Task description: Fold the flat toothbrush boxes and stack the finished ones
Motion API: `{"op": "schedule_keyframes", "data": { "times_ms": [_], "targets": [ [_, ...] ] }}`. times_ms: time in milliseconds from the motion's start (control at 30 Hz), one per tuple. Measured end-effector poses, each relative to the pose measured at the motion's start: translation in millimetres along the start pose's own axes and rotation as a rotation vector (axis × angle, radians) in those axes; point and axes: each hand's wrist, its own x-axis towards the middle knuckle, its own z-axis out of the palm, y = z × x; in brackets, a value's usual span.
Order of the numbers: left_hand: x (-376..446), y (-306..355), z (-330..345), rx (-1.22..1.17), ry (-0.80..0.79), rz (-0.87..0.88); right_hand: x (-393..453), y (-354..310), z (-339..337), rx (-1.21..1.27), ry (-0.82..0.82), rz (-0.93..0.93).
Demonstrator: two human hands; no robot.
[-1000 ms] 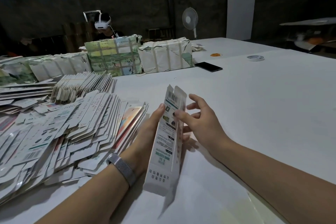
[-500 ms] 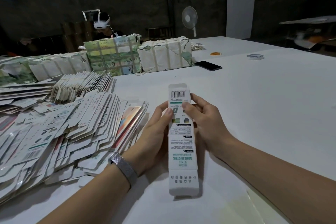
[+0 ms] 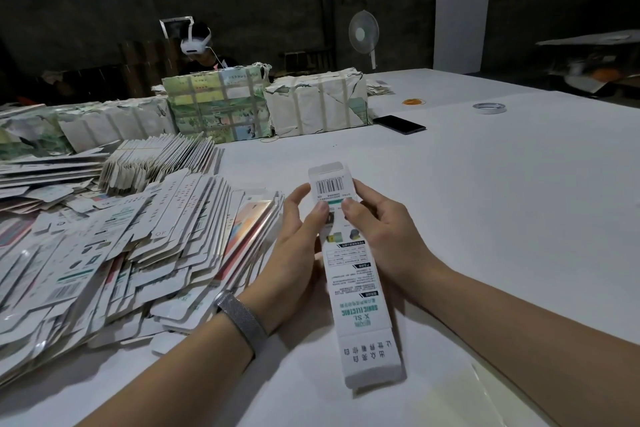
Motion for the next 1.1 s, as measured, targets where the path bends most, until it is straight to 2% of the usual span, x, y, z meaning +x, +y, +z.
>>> {"op": "schedule_keyframes", "data": {
  "times_ms": [233,600,800,967,1100],
  "targets": [
    [0.5,-1.5,-2.9,0.000,-0.018,0.001,-0.2,-1.3,0.2,0.037,0.011,0.001],
    [-4.0,2.6,-0.3,0.052,-0.080,0.017,3.0,-4.6,-3.3,0.114,0.041,0.116],
    [-6.2,5.1,3.0,0.044,-0.083,0.003,5.5,-0.8,-4.4,0.131,0.061,0.128],
    [-6.2,3.4,1.5,0.052,-0.135,0.013,7.7,4.3,-2.8,0.115,0.156,0.090],
    [-8.3,6.6,2.8,0.020,-0.132,-0.015,7.2,2.2,-1.9,0.115,0.152,0.068]
  ]
}}
